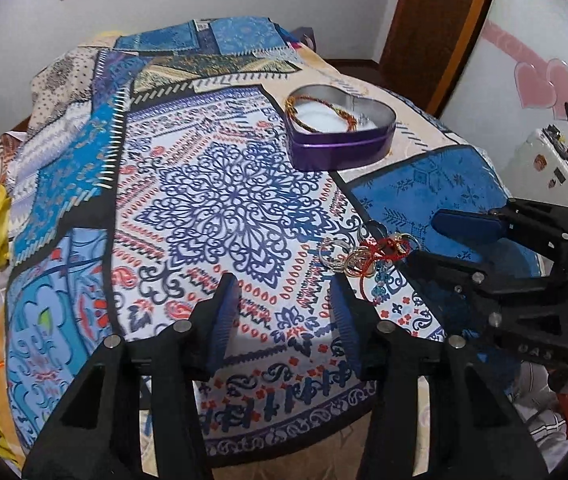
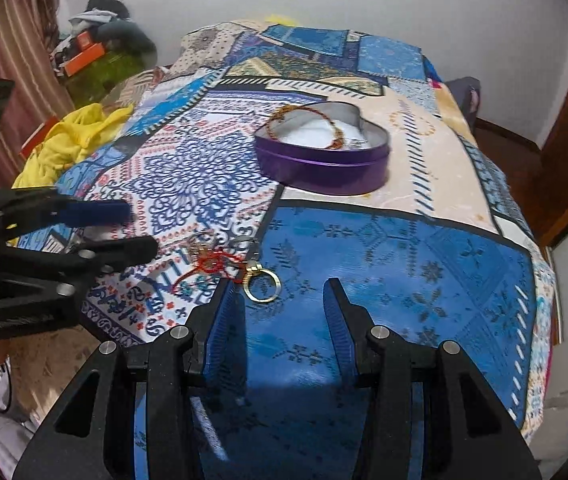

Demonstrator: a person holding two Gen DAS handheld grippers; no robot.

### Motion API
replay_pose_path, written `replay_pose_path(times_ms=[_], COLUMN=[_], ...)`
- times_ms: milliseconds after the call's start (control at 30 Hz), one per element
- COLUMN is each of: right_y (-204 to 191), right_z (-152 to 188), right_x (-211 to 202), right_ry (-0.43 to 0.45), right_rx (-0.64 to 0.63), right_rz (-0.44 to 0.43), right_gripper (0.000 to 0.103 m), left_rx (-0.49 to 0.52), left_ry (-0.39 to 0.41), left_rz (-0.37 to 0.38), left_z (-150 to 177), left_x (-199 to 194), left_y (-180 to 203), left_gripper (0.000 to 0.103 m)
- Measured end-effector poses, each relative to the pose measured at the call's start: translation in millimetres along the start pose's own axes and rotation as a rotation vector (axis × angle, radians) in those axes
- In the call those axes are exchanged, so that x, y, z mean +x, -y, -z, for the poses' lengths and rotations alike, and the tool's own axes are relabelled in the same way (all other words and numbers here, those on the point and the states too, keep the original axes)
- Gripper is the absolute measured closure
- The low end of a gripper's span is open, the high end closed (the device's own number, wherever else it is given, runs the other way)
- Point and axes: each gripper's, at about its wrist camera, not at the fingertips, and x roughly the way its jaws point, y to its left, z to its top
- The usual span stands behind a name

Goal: Organize jewelry
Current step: 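Move the right tool to the gold ring beside the tasseled keyrings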

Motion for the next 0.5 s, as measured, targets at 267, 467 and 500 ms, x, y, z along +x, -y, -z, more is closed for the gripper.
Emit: replay_pose_path(times_ms=[267,467,500], right_y=[-3,7,6], right_z=[0,-1,-1], right_x=[8,8,7], right_ry=[0.027,0.031,0.035], right_rx=[-0.024,0.023,0.025], right_rz=[0.013,-0.054,-0.052], right_gripper=[0.075,0.087,0.087], left_rx=[0.049,0.05,0.052], left_ry=[-0.025,-0.032,-0.032], left_rz=[0.007,0.032,0.034], left_z=[-7,-12,-13], left_x=[16,23,24], left_y=[10,16,17], left_gripper=[0.056,0.056,0.056])
